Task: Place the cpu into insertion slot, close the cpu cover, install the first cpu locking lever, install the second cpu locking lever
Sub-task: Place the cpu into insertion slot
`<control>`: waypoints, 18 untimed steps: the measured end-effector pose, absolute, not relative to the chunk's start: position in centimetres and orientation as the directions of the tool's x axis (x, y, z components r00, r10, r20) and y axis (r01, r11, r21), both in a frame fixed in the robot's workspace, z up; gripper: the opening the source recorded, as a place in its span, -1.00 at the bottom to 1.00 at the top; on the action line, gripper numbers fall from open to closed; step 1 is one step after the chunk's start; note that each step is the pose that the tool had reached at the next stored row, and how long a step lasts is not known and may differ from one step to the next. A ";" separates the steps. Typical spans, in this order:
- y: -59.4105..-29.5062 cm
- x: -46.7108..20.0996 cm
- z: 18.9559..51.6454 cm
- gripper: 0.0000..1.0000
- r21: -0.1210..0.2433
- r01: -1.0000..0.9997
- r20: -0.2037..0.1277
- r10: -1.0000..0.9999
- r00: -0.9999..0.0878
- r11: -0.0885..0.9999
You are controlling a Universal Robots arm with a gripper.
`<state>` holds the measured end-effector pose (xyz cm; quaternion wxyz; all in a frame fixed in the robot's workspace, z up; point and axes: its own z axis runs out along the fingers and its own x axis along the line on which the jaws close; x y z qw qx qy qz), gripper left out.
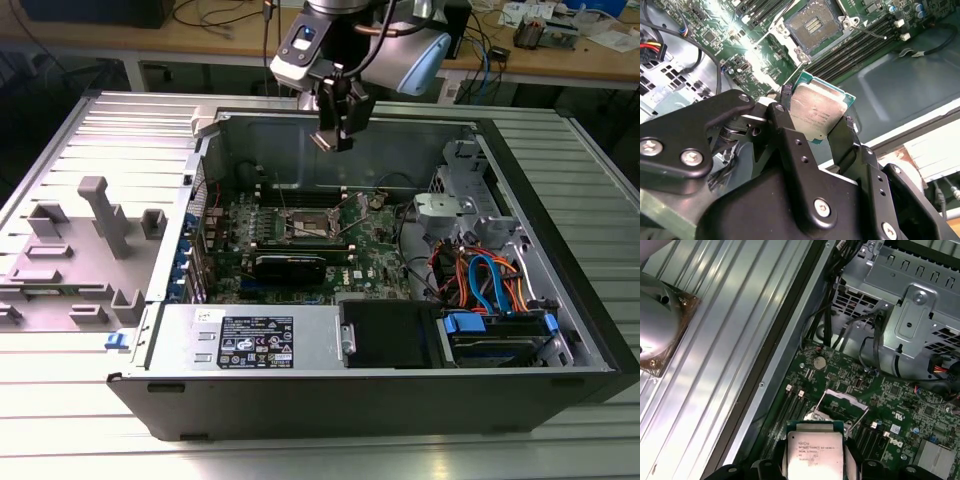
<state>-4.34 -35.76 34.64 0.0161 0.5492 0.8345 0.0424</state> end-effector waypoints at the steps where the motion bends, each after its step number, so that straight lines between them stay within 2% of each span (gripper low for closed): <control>1: -35.8 -4.3 34.6 0.08 0.087 0.922 0.020 0.924 -0.381 0.378; 18: -35.8 -4.6 34.6 0.08 0.087 0.940 0.020 0.943 -0.333 0.330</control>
